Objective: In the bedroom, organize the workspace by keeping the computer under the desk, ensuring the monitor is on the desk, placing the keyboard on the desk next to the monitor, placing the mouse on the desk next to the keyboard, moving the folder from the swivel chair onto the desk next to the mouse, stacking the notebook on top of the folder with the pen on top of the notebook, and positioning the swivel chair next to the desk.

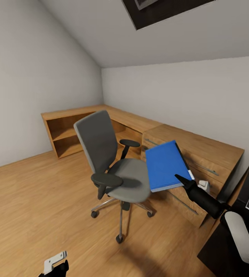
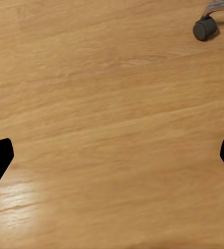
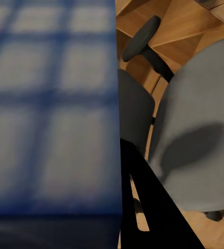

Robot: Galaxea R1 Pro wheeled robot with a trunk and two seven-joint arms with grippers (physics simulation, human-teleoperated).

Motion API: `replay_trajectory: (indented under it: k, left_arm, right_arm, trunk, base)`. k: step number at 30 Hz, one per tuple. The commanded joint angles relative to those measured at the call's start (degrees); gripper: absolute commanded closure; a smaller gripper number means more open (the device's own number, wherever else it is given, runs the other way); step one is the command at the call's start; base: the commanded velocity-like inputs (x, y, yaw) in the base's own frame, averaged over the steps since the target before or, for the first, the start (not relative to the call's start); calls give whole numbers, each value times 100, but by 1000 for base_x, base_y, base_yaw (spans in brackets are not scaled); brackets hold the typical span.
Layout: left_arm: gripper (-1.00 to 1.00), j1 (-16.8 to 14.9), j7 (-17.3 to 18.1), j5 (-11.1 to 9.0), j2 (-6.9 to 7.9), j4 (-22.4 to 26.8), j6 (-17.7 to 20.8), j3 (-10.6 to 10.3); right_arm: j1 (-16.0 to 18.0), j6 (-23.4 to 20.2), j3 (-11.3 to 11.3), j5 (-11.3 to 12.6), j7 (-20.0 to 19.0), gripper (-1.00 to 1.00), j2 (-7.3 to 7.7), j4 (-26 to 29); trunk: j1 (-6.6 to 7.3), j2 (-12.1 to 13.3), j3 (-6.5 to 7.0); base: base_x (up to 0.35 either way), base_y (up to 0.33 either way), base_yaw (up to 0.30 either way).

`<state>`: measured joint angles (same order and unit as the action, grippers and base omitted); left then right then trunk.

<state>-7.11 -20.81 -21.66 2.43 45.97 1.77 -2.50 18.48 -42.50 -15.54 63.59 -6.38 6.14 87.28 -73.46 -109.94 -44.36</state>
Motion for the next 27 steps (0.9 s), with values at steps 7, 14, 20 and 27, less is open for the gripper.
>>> replay_trajectory:
  k: [7,14,20,27]
  left_arm:
    - [-100,-1,-46,-31,-2,0,-9,-66]
    - [-100,-1,-47,-37,2,-4,-10,-66]
    - [-100,-1,-46,-41,-2,-12,-10,-66]
    - [-100,-1,-49,-48,-4,-86,-7,-76]
  right_arm:
    - [-29,-198,-10,127,-131,100,1,8]
    - [-29,-206,-17,119,-127,100,1,16]
    - [-29,-206,-19,115,-127,100,1,17]
    - [-29,-202,-26,110,-127,100,9,14]
  trunk:
    - [155,280,121]
    - [309,561,246]
    - [441,801,354]
    - [594,1082,480]
  base:
    - [-89,0,-40]
    - [-331,0,-217]
    - [-326,0,-289]
    - [-77,0,-298]
